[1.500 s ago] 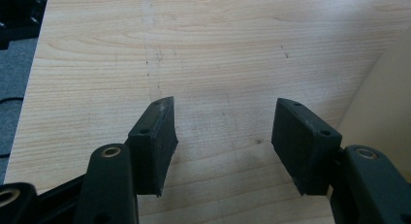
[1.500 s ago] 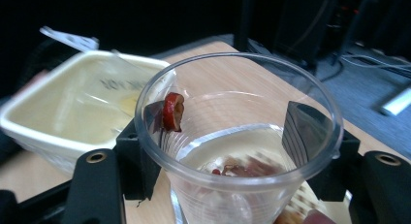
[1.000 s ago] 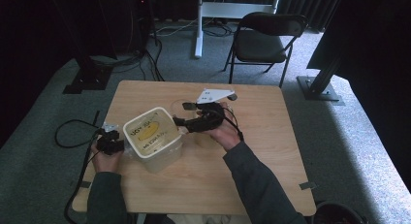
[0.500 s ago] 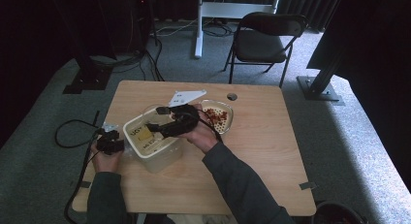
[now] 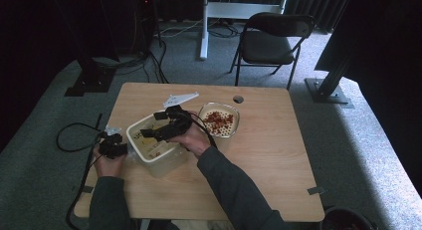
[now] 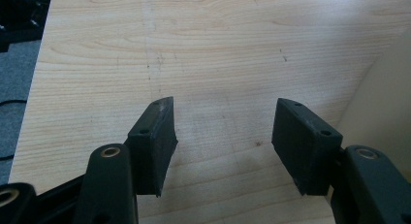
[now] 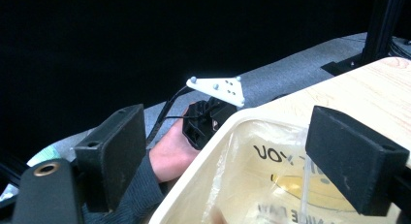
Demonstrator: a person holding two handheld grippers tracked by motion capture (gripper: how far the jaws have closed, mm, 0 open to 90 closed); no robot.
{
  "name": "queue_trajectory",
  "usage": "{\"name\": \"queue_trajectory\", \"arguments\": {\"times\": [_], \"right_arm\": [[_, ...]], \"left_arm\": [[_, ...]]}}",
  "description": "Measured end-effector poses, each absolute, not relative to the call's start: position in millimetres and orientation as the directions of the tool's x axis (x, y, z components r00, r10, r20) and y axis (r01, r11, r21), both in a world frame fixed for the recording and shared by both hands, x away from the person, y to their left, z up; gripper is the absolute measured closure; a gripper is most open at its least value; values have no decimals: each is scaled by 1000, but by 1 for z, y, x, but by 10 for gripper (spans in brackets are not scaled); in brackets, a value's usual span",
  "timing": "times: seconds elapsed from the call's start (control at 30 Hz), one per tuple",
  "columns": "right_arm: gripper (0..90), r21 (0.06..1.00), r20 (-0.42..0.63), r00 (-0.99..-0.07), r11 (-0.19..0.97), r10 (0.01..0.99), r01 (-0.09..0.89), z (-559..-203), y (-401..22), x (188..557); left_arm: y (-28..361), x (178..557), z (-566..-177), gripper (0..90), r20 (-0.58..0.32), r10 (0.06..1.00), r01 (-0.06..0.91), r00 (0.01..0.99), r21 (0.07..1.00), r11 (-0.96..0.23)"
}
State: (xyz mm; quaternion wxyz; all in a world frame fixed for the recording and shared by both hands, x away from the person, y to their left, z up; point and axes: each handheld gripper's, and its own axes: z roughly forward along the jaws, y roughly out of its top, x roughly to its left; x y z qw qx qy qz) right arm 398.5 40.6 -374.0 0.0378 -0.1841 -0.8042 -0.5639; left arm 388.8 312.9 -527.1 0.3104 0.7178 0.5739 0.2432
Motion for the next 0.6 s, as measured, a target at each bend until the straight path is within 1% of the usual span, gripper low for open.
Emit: {"name": "queue_trajectory", "arguments": {"times": [0.17,0.37,0.5,0.6], "right_arm": [[148,907,249,-932,274,263,320,-370,29,395],[174,924,174,-931,273,322,267,-363,7,383],[185,932,133,-925,273,357,240,-364,-15,372],[194,937,118,-915,261,385,231,-370,-37,356]], "left_arm": [[313,389,-527,420,-4,975,674,224,723,-152],[312,389,-527,420,-5,975,674,221,724,-149],[312,389,-527,419,-5,975,673,222,724,-150],[313,388,-527,418,-6,976,673,218,725,-146]]}}
